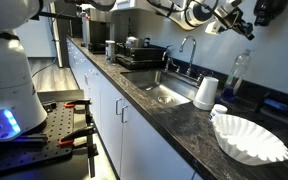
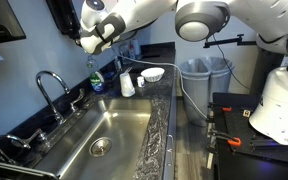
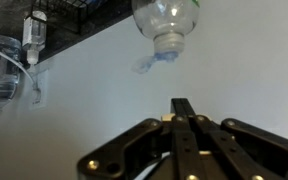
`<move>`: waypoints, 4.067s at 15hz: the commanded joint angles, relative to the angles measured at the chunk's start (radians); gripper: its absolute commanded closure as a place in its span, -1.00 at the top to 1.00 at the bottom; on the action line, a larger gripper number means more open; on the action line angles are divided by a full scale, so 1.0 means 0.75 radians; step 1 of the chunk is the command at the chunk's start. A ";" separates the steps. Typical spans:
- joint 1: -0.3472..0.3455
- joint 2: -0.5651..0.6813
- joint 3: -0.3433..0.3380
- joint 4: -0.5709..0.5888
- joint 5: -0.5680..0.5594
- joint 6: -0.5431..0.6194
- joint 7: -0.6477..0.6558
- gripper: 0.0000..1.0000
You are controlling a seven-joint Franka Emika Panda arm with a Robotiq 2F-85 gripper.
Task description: Press the switch
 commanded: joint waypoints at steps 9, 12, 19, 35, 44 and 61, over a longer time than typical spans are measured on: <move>0.015 0.561 0.379 -0.419 -0.003 -0.126 -0.598 -1.00; 0.065 0.620 0.346 -0.496 -0.034 -0.185 -0.607 -1.00; 0.349 0.660 0.109 -0.640 -0.045 -0.250 -0.570 -1.00; 0.565 0.635 -0.063 -0.743 -0.021 -0.223 -0.567 -1.00; 0.501 0.789 -0.028 -0.949 0.001 -0.199 -0.794 -1.00; 1.085 1.089 -0.421 -1.450 -0.348 -0.232 -0.647 -1.00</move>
